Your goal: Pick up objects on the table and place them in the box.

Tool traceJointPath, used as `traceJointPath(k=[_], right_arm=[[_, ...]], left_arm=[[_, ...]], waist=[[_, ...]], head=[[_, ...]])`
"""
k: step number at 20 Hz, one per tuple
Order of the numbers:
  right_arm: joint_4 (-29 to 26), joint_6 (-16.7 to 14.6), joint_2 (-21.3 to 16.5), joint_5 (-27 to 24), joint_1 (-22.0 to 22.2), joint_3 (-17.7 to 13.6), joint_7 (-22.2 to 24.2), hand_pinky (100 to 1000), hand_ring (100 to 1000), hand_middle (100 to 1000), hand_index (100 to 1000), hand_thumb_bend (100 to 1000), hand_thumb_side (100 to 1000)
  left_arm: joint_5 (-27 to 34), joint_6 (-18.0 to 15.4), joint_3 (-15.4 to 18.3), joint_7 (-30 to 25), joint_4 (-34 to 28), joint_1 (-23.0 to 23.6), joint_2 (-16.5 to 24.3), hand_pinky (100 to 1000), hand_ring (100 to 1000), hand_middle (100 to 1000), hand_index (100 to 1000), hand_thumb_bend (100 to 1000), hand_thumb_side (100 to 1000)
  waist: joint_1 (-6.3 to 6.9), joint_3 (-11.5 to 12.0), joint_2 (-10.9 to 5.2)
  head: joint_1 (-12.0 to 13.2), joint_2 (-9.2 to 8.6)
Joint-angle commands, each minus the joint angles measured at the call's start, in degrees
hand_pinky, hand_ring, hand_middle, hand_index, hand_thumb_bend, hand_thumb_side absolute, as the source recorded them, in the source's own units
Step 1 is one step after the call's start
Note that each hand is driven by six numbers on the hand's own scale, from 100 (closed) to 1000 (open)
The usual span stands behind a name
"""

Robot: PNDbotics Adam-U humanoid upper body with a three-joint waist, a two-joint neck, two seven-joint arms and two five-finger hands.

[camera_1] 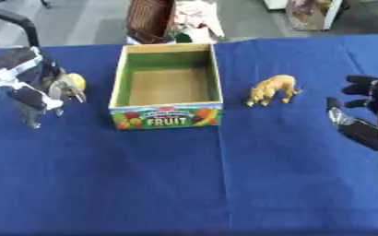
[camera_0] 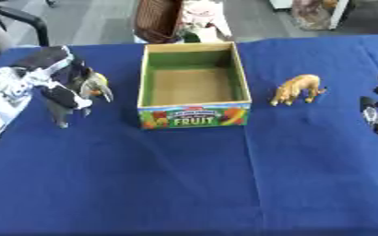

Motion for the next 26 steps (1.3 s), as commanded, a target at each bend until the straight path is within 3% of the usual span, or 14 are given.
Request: traceJointPath(k=[1, 4, 10, 18, 26], right_arm=[[-0.5, -0.2, -1.1, 0.3, -0.7, -0.4, 0.0, 620, 738, 593, 778, 252, 103], [-0.4, -0.2, -1.0, 0.3, -0.6, -0.1, 0.2, 619, 738, 593, 777, 253, 103], [-0.2, -0.3, -0.8, 0.3, -0.4, 0.2, 0.6, 619, 738, 593, 777, 254, 103], [-0.3, -0.5, -0.3, 0.2, -1.1, 0.5, 1.0, 619, 738, 593, 777, 258, 103], [-0.3, -0.6, 0.4, 0.0, -1.6, 0.9, 1.5, 619, 738, 592, 777, 260, 105]], left_arm=[[-0.4, 0.0, 1.2, -0.4, -1.2, -1.1, 2.7, 319, 100, 100, 324, 253, 213], [-0.9, -0.5, 1.4, 0.0, -2.0, -1.9, 3.0, 335, 106, 100, 329, 268, 218], [-5.9, -1.5, 0.2, -1.4, -3.2, -10.1, -0.4, 337, 103, 100, 327, 303, 209], [-12.2, -3.5, -2.5, -2.9, 5.7, -21.1, -10.3, 343, 105, 100, 328, 311, 204], [-17.8, -6.6, -4.0, -1.9, 13.2, -23.3, -16.8, 364, 130, 100, 347, 322, 202]], waist=[[-0.05, 0.1, -0.97], [0.11, -0.5, -1.41], [0.08, -1.0, -1.72], [-0.35, -2.0, -0.99], [-0.31, -3.7, -0.33]], head=[[-0.1, 0.19], [0.1, 0.35], [0.0, 0.18], [0.6, -0.48], [1.5, -0.96]])
